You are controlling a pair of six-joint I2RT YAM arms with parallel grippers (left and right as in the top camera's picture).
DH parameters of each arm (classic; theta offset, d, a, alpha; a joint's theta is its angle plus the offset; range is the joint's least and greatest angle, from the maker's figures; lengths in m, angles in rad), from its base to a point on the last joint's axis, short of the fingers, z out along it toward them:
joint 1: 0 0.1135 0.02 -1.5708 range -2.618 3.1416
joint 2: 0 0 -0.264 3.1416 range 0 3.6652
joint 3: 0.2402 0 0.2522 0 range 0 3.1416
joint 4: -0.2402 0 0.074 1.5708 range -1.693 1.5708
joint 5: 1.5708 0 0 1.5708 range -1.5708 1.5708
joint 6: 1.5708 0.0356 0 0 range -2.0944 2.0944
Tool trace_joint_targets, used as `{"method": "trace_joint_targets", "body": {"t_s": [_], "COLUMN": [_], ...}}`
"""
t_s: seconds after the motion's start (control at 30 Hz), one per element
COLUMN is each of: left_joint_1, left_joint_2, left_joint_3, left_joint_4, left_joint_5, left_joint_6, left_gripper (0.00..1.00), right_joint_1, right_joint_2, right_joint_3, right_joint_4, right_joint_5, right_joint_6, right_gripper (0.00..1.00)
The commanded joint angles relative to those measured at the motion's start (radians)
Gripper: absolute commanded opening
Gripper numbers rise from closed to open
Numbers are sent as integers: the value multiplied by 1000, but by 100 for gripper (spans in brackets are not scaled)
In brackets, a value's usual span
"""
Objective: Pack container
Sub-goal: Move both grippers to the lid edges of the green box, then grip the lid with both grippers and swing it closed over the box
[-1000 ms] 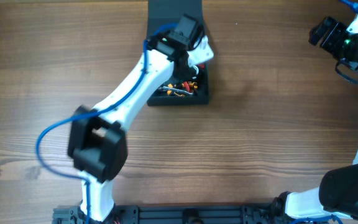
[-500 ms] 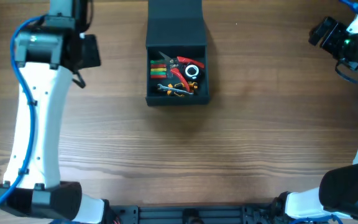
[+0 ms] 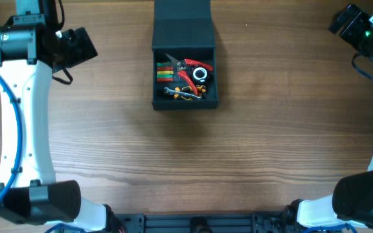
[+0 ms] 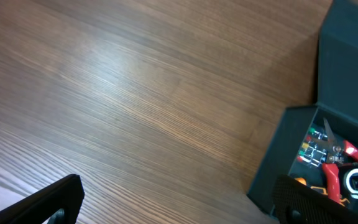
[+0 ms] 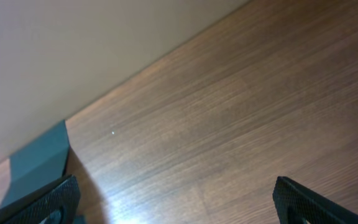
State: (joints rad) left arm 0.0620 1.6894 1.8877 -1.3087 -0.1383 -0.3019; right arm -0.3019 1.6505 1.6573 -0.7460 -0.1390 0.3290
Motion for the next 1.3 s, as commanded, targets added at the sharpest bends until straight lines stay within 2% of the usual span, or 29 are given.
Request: {"method": "trace_joint_targets", "body": {"t_s": [0.0, 0.03, 0.1, 0.2, 0.27, 0.33, 0.37, 0.4, 0.43, 0.5, 0.73, 0.93, 1.0, 1.27], "left_joint_1": [9, 9, 10, 21, 31, 38, 39, 39, 39, 39, 35, 35, 31, -23], "left_joint_2": [77, 111, 217, 342, 432, 509, 549, 570, 593, 635, 690, 778, 808, 816], "left_joint_3": [-5, -5, -5, -5, -5, -5, -5, -5, -5, -5, -5, -5, -5, -5], "left_joint_4": [42, 76, 131, 159, 205, 276, 319, 340, 360, 386, 518, 645, 717, 860], "left_joint_5": [115, 178, 319, 453, 605, 740, 788, 814, 840, 853, 924, 991, 1037, 1023], "left_joint_6": [13, 57, 86, 90, 117, 119, 114, 110, 107, 92, 77, -27, -77, -155], "left_gripper": [99, 98, 90, 63, 50, 32, 18, 7, 4, 4, 4, 4, 4, 4], "right_joint_1": [5, 7, 14, 24, 30, 48, 60, 70, 85, 124, 239, 283, 292, 328], "right_joint_2": [19, 33, 106, 211, 299, 393, 436, 470, 505, 578, 701, 739, 743, 826], "right_joint_3": [-6, -10, -10, -10, -10, -10, -10, -10, -10, -10, -10, -10, -10, -10], "right_joint_4": [16, 43, 89, 124, 132, 148, 166, 186, 211, 277, 431, 583, 603, 661], "right_joint_5": [-111, -201, -517, -679, -743, -830, -873, -904, -932, -992, -960, -946, -917, -846], "right_joint_6": [28, -2, -49, -9, 14, 13, 13, 13, 13, 15, 44, 93, 100, 148], "right_gripper": [99, 98, 88, 75, 63, 42, 23, 16, 5, 4, 4, 4, 4, 4]}}
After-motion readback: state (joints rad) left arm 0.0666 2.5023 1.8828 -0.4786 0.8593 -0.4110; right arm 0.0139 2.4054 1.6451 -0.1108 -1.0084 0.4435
